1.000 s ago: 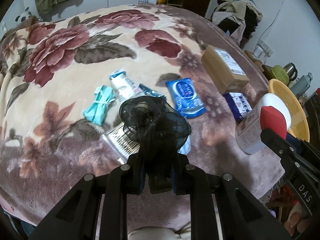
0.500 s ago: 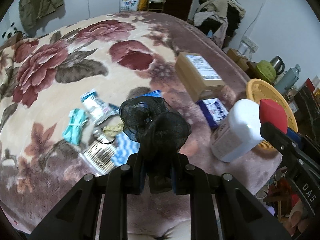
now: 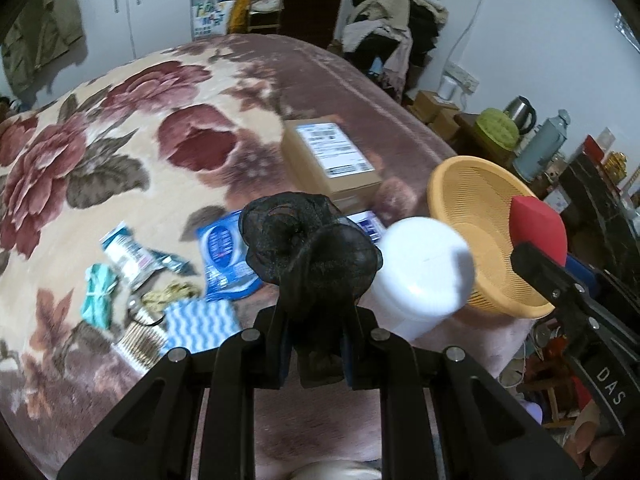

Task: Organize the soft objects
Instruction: 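Carry the red sponge with the right gripper while the left gripper carries the black puff to the yellow basket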

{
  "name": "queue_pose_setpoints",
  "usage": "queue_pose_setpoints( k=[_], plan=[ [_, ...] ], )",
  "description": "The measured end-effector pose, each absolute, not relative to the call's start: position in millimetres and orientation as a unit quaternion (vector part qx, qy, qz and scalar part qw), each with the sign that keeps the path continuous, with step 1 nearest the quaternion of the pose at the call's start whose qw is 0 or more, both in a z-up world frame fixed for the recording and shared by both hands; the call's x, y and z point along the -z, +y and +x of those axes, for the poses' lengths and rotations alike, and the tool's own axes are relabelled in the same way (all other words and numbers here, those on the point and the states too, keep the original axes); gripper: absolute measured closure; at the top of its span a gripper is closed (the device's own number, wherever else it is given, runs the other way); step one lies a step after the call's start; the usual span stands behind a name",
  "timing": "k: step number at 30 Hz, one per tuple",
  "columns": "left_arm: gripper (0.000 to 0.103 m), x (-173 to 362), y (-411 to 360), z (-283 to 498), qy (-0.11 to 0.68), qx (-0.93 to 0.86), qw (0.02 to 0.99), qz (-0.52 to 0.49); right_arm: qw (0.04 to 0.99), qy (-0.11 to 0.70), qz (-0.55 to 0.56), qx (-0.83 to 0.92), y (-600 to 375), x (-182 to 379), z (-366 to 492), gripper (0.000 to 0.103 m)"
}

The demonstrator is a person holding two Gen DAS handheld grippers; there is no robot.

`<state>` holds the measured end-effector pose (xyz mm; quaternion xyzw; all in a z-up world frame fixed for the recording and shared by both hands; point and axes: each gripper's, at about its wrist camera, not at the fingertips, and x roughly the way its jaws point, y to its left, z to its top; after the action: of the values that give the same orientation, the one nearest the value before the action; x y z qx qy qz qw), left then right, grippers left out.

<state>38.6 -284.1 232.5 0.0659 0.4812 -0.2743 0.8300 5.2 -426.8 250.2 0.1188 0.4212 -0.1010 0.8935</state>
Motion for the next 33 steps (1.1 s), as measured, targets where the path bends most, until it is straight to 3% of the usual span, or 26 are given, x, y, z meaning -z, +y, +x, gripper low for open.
queue_pose_setpoints(
  k=[33],
  plan=[
    [0.083, -244, -477, 26, 0.469, 0.4, 0.78, 0.104, 0.86, 0.398, 0.235, 0.217, -576, -249, -33, 0.068]
  ],
)
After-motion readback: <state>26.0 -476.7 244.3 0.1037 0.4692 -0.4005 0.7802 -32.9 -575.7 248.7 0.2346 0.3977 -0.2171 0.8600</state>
